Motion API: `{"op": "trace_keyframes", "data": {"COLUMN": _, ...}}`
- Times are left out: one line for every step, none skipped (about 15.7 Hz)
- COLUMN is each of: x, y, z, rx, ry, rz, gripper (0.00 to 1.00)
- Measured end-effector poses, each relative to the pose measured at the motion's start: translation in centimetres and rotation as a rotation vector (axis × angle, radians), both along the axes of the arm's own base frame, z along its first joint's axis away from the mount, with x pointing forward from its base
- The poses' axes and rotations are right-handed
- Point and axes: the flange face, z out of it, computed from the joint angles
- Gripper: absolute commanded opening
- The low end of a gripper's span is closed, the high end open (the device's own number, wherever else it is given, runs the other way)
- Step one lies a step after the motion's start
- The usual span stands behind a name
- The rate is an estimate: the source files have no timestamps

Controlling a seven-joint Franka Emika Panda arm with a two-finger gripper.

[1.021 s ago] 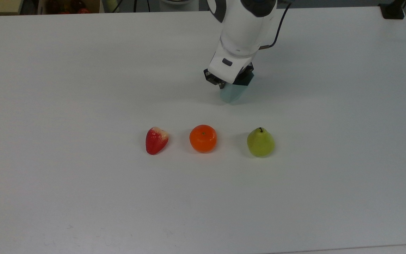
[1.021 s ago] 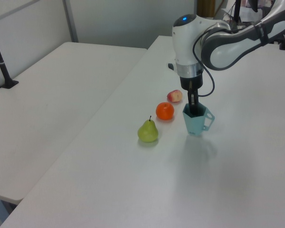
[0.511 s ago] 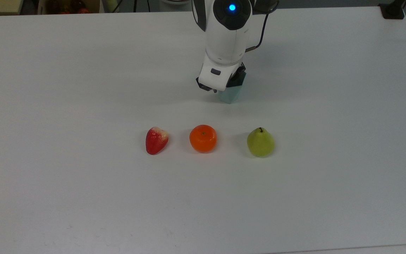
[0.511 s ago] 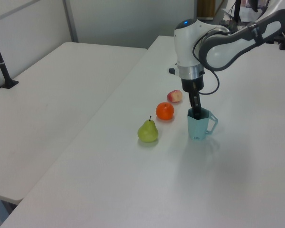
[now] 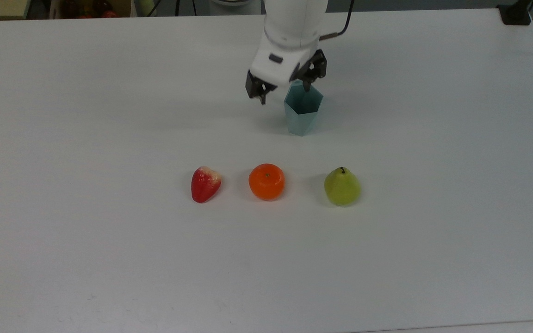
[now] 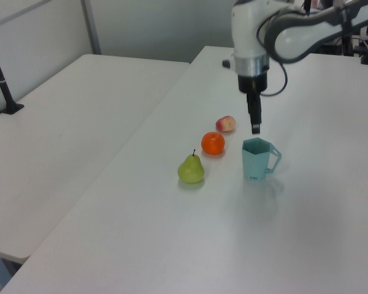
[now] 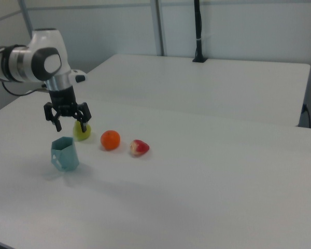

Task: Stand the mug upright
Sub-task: 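Release the upright mug on the table and raise the gripper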

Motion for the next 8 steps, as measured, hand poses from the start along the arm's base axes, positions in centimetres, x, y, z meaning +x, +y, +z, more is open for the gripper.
{"op": "trace_keyframes", "data": {"x": -0.4, "y": -0.5, "z": 1.7, "rx": -0.023, "ry": -0.018, "rz": -0.039, "gripper": 1.0}}
{"op": "trace_keyframes", "data": {"x": -0.8, "y": -1.1, "z": 3.5, "rx": -0.043, "ry": -0.035, "rz": -0.083, "gripper": 1.0}}
{"op": "trace_keyframes", "data": {"x": -1.3, "y": -2.0, "z": 5.2, "rx": -0.054, "ry": -0.052, "rz": -0.124, "gripper": 1.0}}
{"op": "trace_keyframes", "data": {"x": -1.8, "y": -3.1, "z": 7.0, "rx": -0.059, "ry": -0.066, "rz": -0.156, "gripper": 1.0}}
{"op": "trace_keyframes", "data": {"x": -2.4, "y": -4.4, "z": 8.7, "rx": -0.06, "ry": -0.076, "rz": -0.185, "gripper": 1.0}}
{"op": "trace_keyframes", "data": {"x": -3.0, "y": -5.8, "z": 10.3, "rx": -0.06, "ry": -0.084, "rz": -0.21, "gripper": 1.0}}
{"op": "trace_keyframes", "data": {"x": -3.6, "y": -7.0, "z": 11.7, "rx": -0.06, "ry": -0.091, "rz": -0.232, "gripper": 1.0}}
{"op": "trace_keyframes", "data": {"x": -4.1, "y": -8.1, "z": 12.9, "rx": -0.06, "ry": -0.095, "rz": -0.251, "gripper": 1.0}}
